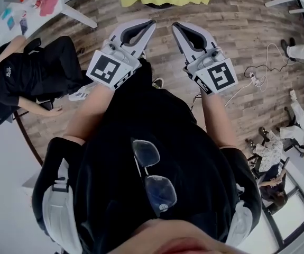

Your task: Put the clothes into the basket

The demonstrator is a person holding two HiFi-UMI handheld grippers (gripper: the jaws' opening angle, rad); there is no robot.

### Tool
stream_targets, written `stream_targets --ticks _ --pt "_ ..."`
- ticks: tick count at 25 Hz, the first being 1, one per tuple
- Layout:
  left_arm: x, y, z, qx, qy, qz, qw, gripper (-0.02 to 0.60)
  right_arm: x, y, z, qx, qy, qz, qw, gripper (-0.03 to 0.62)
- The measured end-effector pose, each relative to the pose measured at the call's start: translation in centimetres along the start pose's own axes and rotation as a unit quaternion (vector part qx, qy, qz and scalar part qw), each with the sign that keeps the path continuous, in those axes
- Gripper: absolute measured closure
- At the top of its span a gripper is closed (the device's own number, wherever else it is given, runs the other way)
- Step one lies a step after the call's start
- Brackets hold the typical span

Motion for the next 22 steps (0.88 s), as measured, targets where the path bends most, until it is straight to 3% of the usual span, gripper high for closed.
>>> stream_targets --ticks 9,22 --pt "-7.8 4.7 1.2 0.007 -0.008 -0.007 0.9999 0.572 6.2 6.9 -0.8 -0.012 -0.005 -0.003 1.0 0.569" --pt "-18.5 8.6 3.2 0.007 -0.018 -0.033 0.9993 0.572 11.8 15.7 -2.0 -0.021 0.009 -0.032 0.999 0.569"
Point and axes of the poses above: the fingertips, and each gripper's own axes: y forward along the fingers, x to its right, z out of its top, the point moved 7 cm from there along -y, backward along the fingers, and after that the axes turned 11 degrees about -y, right-handed, at the moved point
